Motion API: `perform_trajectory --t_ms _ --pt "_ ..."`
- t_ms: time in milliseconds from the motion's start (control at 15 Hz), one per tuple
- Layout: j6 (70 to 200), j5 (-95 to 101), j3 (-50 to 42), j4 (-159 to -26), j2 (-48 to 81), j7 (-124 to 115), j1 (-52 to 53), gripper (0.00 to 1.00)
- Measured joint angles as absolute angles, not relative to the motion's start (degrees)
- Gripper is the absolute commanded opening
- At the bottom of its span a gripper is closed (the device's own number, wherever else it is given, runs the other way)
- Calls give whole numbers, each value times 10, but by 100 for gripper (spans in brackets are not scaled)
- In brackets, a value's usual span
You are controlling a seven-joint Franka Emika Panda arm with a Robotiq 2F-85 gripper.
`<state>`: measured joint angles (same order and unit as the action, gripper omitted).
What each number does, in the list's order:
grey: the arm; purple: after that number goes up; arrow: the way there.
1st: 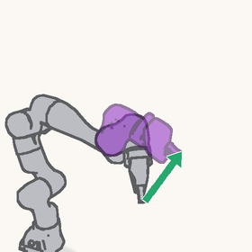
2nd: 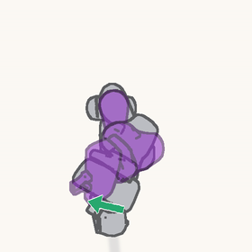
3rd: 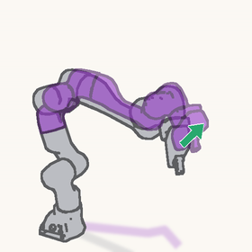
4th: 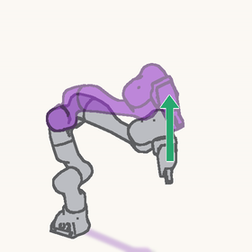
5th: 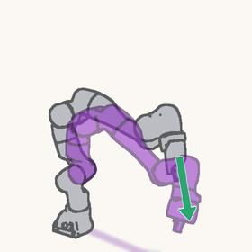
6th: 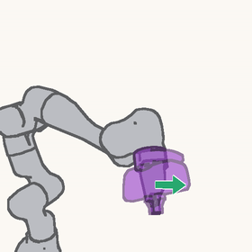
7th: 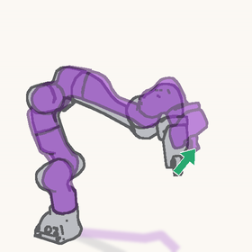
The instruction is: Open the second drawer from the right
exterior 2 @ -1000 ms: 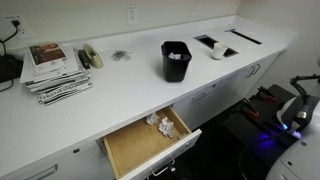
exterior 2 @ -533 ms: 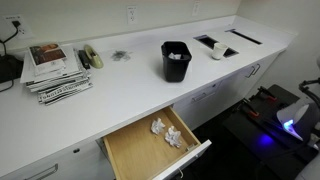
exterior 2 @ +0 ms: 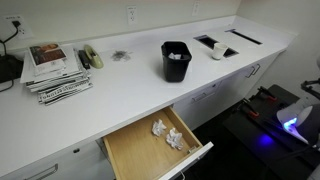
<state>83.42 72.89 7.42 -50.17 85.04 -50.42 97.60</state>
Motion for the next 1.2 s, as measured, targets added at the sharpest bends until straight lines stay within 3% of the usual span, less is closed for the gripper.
perform_trajectory --t_ms 133,200,467,867,1200 --pt "856 717 79 -480 848 -472 973 99" --pt "872 717 87 -476 843 -461 967 100" --pt "957 717 121 -488 807 -428 931 100" --pt "1107 721 148 -607 700 -428 851 100" --pt "1140 724 157 -681 642 -427 819 100"
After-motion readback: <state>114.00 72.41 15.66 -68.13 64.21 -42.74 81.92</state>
